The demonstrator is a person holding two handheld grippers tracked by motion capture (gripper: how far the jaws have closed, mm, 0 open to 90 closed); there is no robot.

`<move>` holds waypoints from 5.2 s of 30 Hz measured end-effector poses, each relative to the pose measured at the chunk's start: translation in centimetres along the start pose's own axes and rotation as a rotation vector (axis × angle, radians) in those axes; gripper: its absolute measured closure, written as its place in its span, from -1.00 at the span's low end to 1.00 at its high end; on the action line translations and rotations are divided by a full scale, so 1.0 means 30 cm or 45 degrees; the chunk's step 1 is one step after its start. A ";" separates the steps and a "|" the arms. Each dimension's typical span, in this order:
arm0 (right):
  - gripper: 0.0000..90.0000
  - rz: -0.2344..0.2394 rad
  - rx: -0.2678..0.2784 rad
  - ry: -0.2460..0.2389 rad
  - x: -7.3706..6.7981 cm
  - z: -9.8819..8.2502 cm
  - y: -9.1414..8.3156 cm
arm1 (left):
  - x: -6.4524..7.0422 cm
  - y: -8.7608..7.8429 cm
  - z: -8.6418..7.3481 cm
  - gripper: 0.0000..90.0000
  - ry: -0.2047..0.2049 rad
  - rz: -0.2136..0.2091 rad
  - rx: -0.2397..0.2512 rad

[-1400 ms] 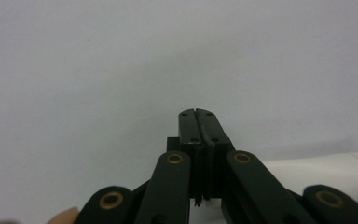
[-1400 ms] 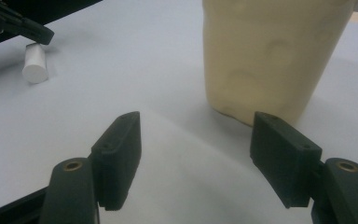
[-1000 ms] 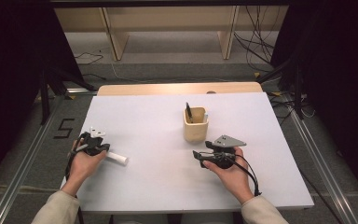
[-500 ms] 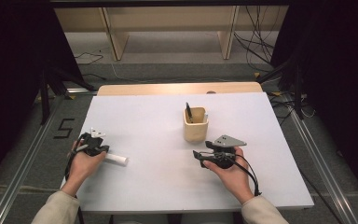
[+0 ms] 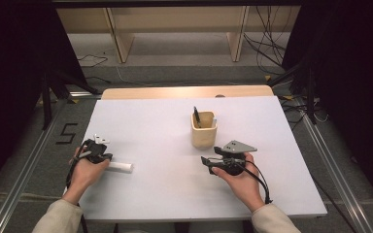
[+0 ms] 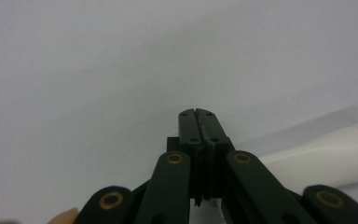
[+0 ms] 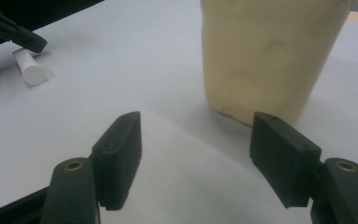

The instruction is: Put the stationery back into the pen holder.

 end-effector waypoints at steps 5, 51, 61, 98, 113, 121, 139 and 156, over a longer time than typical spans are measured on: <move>-0.22 0.000 -0.003 0.000 0.001 -0.001 -0.001 | 0.005 -0.003 -0.010 0.99 0.011 -0.006 -0.024; -0.22 0.000 -0.007 0.000 0.003 -0.002 -0.001 | 0.033 -0.033 -0.049 0.99 0.000 -0.006 -0.132; -0.22 0.000 -0.008 0.000 0.003 -0.002 -0.002 | 0.044 -0.043 -0.058 0.99 -0.033 0.001 -0.152; -0.22 0.009 -0.014 -0.001 -0.001 -0.006 0.005 | 0.044 -0.057 -0.043 0.99 0.012 0.039 -0.076; -0.22 0.006 -0.011 -0.001 0.002 -0.003 0.000 | 0.092 -0.136 0.035 0.28 0.276 -0.053 0.094; -0.22 0.004 -0.008 -0.001 0.002 -0.002 0.000 | 0.140 -0.152 0.041 0.05 0.644 -0.181 0.058; -0.22 -0.001 -0.008 0.004 0.006 -0.003 -0.006 | 0.164 -0.095 0.012 0.20 0.908 -0.332 -0.065; -0.22 -0.001 -0.009 0.006 0.006 -0.003 -0.005 | 0.169 -0.070 -0.008 0.31 0.888 -0.394 -0.088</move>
Point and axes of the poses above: each handheld gripper's, and its own axes: y roughly forward along the jaws, z roughly out of its top, x roughly to its right, the point moved 10 cm from there along y, roughly forward along the jaws, and after that the axes turned 15 degrees about y, right-handed, at the moved point
